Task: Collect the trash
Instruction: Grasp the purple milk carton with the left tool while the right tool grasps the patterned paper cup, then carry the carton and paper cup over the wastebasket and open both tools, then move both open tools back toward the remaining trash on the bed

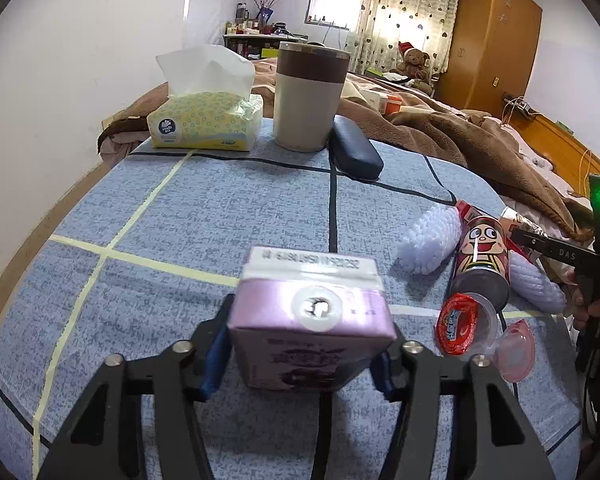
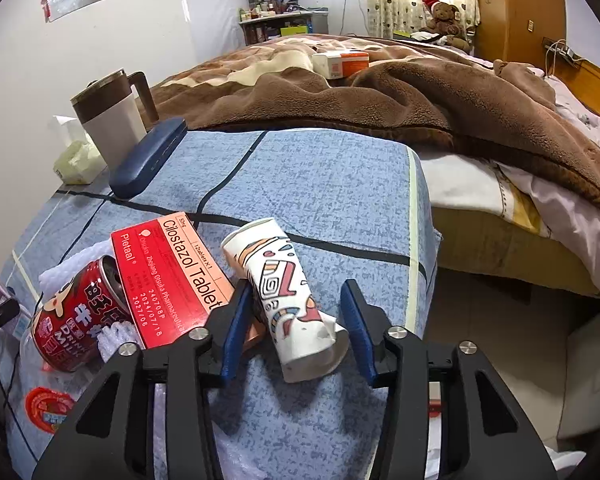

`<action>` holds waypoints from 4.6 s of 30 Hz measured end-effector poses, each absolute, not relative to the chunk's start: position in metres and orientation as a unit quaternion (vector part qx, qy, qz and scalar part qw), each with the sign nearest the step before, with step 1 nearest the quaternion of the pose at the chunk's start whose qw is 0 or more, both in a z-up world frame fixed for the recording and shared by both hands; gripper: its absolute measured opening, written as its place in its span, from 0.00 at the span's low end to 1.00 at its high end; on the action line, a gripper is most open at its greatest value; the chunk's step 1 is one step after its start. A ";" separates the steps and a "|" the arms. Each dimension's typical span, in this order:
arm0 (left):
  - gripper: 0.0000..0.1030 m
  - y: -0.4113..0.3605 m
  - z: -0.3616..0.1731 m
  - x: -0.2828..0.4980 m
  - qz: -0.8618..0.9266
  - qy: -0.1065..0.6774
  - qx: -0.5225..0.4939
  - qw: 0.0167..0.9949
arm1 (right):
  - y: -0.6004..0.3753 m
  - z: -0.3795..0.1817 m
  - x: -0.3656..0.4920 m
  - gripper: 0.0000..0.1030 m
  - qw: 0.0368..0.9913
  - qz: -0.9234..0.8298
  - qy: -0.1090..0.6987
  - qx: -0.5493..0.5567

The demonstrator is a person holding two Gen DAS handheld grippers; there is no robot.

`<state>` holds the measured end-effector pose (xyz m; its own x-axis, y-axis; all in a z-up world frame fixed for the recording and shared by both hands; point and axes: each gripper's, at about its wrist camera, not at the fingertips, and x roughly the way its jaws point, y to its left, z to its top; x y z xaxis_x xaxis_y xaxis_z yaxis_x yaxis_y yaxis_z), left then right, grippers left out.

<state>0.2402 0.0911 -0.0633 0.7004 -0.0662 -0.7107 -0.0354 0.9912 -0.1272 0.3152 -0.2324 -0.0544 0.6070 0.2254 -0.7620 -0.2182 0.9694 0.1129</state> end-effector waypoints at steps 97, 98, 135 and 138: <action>0.56 -0.235 0.005 0.143 -0.373 0.311 0.073 0.871 | -0.378 -0.025 0.075 0.33 0.913 -0.151 0.366 0.099; 0.58 -0.237 0.004 0.145 -0.373 0.314 0.072 0.870 | -0.378 -0.026 0.076 0.33 0.912 -0.151 0.369 0.096; 0.75 -0.129 0.030 0.147 -0.274 0.270 0.026 0.923 | -0.325 0.000 0.090 0.64 0.939 -0.098 0.323 0.069; 0.76 -0.111 0.031 0.152 -0.255 0.269 0.017 0.929 | -0.315 0.001 0.097 0.65 0.942 -0.083 0.319 0.065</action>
<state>0.1515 -0.1114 0.0313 0.7254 -0.4641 -0.5084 0.4829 0.8694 -0.1047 0.0969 -0.3149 0.0008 0.7827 -0.1138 -0.6119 0.1974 0.9778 0.0706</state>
